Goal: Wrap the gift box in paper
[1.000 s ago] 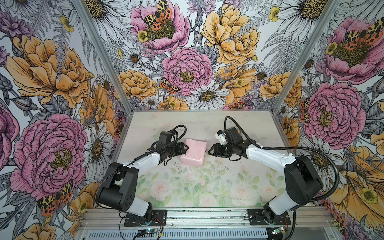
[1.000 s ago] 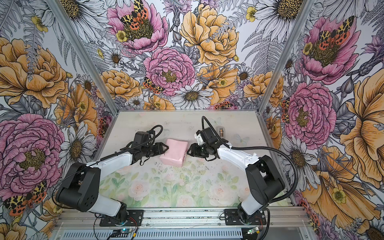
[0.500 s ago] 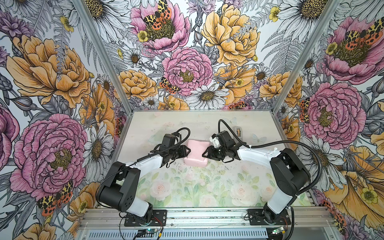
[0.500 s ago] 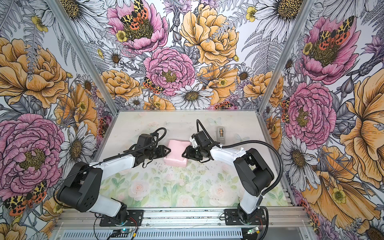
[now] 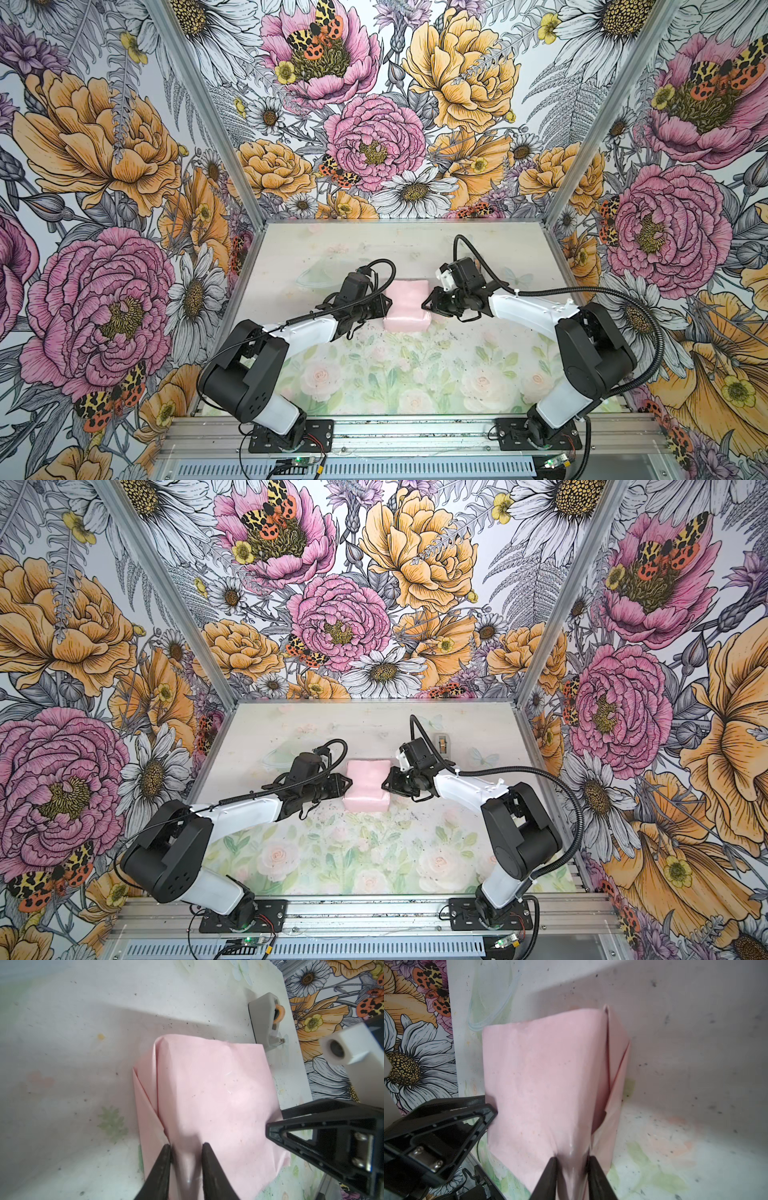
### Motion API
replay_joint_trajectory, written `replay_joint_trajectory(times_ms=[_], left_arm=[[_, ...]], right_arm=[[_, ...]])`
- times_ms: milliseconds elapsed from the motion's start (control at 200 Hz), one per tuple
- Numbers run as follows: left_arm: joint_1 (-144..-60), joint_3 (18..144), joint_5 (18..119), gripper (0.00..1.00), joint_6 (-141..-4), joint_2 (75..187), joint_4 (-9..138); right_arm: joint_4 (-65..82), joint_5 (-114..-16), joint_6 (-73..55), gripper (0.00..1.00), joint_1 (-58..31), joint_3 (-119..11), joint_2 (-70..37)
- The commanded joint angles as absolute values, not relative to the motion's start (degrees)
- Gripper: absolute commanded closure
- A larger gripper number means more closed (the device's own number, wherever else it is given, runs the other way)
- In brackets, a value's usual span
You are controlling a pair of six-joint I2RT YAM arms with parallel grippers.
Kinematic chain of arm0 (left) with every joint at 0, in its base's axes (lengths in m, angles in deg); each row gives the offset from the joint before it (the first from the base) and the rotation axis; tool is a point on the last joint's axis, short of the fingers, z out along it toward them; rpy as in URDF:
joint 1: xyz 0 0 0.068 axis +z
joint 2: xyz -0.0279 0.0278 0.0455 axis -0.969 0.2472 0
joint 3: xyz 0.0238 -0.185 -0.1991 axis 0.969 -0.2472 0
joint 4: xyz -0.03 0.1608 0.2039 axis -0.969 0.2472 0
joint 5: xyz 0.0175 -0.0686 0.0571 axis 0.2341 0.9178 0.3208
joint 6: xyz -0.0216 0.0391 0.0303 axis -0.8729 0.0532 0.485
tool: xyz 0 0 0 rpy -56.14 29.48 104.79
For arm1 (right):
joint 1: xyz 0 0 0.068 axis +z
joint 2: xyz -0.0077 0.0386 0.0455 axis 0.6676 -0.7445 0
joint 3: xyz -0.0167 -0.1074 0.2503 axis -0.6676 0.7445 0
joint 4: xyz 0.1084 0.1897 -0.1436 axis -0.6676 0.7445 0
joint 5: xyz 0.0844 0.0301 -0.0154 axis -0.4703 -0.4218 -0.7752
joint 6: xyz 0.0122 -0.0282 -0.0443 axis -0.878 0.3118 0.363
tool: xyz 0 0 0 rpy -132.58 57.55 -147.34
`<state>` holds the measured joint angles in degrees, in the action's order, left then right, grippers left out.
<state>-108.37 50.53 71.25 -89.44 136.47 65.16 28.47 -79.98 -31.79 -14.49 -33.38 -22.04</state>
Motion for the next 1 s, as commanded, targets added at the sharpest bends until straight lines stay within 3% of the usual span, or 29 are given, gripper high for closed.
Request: replay_joint_trajectory(times_ms=[0,170,230,320,365,380,390,410,570,655,991], left_arm=[[-113.85,51.91,74.45,0.73,-91.31,137.36,63.14],[-116.02,52.83,71.97,0.71,-91.6,135.26,64.51],[-116.12,53.55,69.91,0.66,-90.44,133.45,67.05],[-115.5,54.38,64.21,0.52,-87.22,129.3,72.15],[-114.28,54.2,61.56,0.41,-85.74,126.9,74.01],[-113.72,54.1,60.92,0.39,-85.28,126.09,74.37],[-113.34,54.01,60.55,0.37,-85.05,125.46,74.57],[-112.38,53.71,59.65,0.35,-84.38,124.57,74.86],[-103.74,48.77,51.26,0.18,-79.04,115.04,73.37],[-99.37,44.98,46.56,0.02,-75.87,110.14,70.76],[-89.49,26.82,35.36,0.01,-60.04,100.2,44.73]], right_arm=[[33.17,-79.26,-27.08,0.74,-15.42,-31.7,-21.14],[36.31,-79.31,-24.41,0.73,-17.35,-32.03,-18.49],[37.11,-78.77,-23.72,0.64,-17.92,-32.28,-16.4],[39.02,-77.31,-22.55,0.51,-19.39,-32.68,-12.38],[39.96,-76.1,-21.83,0.37,-20.41,-32.91,-10.13],[40.24,-75.71,-21.56,0.23,-20.84,-32.91,-9.44],[40.41,-75.35,-21.5,0.08,-21.11,-32.93,-8.91],[40.62,-74.71,-21.25,0.01,-21.74,-32.87,-7.88],[40.26,-63.25,-18.52,0.01,-26.8,-31.59,-0.82],[37.12,-54.13,-15.23,0.01,-28.26,-29.67,1.8],[8.11,-36.55,-8.51,0.01,-36.49,-12.9,3.31]])
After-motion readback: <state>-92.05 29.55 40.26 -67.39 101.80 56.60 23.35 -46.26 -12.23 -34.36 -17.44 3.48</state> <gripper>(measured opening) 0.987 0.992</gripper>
